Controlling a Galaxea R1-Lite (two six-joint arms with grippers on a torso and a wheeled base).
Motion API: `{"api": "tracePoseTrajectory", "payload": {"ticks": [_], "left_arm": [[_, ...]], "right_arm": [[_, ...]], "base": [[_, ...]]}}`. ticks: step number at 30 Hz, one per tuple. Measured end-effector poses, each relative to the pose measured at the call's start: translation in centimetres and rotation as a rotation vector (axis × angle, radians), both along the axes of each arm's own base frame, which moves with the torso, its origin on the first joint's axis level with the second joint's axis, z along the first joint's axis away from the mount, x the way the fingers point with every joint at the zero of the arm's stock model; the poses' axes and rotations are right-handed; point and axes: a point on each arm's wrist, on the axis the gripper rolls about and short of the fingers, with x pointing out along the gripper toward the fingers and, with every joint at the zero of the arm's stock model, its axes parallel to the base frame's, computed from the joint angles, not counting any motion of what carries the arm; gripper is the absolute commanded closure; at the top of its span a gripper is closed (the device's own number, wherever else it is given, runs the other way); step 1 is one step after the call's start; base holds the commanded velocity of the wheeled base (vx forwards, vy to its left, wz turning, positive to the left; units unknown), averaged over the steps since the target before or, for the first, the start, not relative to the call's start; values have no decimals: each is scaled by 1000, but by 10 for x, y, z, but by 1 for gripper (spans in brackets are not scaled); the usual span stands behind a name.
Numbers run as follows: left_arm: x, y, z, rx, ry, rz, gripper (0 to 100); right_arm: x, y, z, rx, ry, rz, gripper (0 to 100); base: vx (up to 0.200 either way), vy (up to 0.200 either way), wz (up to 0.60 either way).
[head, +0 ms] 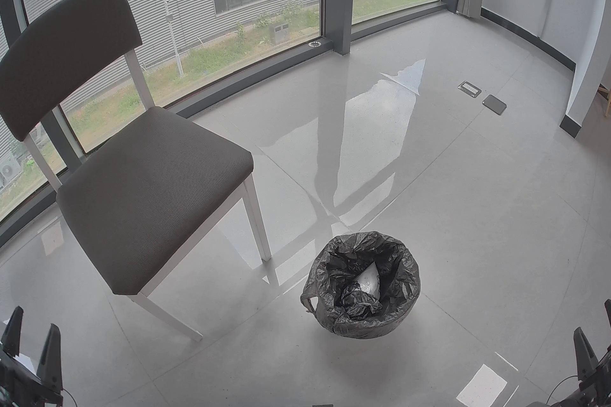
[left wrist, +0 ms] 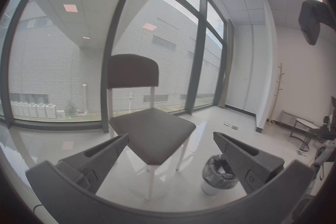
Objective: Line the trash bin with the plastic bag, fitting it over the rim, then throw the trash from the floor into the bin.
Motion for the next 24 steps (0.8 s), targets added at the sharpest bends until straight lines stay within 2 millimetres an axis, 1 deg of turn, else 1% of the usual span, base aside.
{"api": "tracePoseTrajectory", "payload": {"ticks": [3, 7, 11, 16, 21, 24], "left_arm": [[-1, 1, -6, -4, 54, -47, 0], [-6, 1, -8, 0, 137, -82, 0], [-10, 1, -5, 42, 122, -79, 0], [-9, 4, -11, 91, 119, 42, 0], [-9, 7, -15, 111, 125, 188, 0], [-8, 7, -17, 113, 120, 212, 0]], "right_arm": [[0, 0, 0, 10, 2, 1, 0], [0, 0, 0, 23, 3, 4, 0], [0, 0, 0, 28, 4, 4, 0], [0, 0, 1, 12, -6, -18, 0], [0, -2, 2, -57, -19, -113, 0], [0, -3, 2, -41, -19, -127, 0]], "base": [[0, 0, 0], [0, 0, 0], [0, 0, 0], [0, 0, 0], [0, 0, 0], [0, 0, 0]]}}
